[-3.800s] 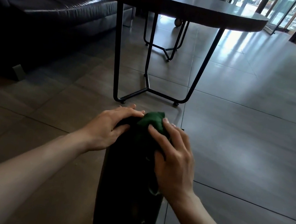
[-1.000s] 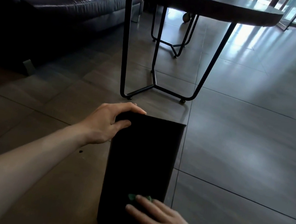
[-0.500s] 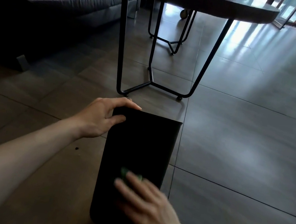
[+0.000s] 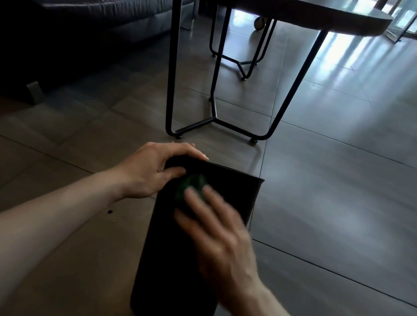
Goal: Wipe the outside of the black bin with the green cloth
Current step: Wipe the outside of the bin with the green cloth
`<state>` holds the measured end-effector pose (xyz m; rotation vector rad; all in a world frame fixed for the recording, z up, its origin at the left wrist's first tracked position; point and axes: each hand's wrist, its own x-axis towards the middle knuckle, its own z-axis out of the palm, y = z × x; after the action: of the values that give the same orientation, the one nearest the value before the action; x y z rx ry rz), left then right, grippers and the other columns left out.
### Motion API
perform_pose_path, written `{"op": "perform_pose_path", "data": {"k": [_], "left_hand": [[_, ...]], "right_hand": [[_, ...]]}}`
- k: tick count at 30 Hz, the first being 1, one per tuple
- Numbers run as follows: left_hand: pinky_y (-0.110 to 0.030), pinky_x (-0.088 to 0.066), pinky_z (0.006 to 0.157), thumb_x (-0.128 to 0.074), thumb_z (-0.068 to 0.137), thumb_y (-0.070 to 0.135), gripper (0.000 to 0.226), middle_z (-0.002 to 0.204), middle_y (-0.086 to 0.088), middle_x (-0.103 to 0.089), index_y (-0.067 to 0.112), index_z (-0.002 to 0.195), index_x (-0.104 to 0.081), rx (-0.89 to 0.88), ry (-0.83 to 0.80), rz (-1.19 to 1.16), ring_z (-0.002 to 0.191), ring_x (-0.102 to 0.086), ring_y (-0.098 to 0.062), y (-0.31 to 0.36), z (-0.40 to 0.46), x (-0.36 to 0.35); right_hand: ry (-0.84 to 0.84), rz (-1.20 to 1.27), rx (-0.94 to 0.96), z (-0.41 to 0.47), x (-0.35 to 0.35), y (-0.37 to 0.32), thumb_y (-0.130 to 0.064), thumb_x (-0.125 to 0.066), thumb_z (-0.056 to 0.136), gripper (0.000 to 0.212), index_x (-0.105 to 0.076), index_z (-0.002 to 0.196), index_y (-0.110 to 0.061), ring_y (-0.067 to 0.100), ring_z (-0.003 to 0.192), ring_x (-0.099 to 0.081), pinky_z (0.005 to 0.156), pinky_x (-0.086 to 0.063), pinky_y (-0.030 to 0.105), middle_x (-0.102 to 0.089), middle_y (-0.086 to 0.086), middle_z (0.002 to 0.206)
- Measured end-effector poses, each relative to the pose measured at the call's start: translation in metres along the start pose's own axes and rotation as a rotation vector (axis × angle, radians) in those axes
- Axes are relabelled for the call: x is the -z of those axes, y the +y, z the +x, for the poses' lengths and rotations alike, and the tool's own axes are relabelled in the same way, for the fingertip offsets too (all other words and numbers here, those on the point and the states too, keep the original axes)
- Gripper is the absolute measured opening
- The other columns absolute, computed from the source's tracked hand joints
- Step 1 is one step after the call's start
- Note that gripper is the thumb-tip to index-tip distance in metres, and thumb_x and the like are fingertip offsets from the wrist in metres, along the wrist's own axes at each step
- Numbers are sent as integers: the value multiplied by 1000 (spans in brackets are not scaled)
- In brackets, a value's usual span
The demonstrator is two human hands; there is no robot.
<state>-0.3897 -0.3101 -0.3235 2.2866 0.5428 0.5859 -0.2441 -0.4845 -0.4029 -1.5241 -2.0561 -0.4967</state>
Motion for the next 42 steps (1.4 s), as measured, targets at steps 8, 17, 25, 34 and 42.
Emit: {"op": "perform_pose_path", "data": {"k": [8,17,25,34,42], "left_hand": [[1,-33,96,-64,91,-4,49,123,19,-67,33,122,-67,55,22,8,121,-55,10,-6,-7,8],[1,-34,96,-63,91,-5,47,122,17,-68,29,124,-67,42,8,17,119,-56,10,3,-2,3],[0,-35,97,-63,92,-3,48,123,19,-67,32,124,-66,74,1,18,120,-55,10,-2,-7,9],[1,-35,95,-63,93,2,49,121,21,-67,38,125,-64,93,38,76,118,-57,7,2,-4,3],[2,-35,95,-64,92,1,49,122,22,-67,39,123,-65,94,31,83,118,-56,9,-1,-5,5]], "right_hand": [[-270,-62,316,-78,-4,-9,-31,-54,104,29,-59,132,-33,34,152,-28,105,-52,40,-34,3,165],[42,17,-267,12,18,26,-8,-60,95,42,-67,134,-22,34,148,-39,110,-46,53,-47,6,157],[-270,-51,259,-97,0,-15,-31,-54,103,18,-66,114,-39,28,138,-54,98,-56,37,-56,-3,150],[88,73,-456,9,27,40,4,-70,84,48,-70,126,-20,33,139,-48,98,-54,53,-54,7,150],[-293,-15,328,-89,-25,-48,-30,-51,105,23,-56,127,-36,29,143,-45,103,-53,35,-41,-1,159]]}}
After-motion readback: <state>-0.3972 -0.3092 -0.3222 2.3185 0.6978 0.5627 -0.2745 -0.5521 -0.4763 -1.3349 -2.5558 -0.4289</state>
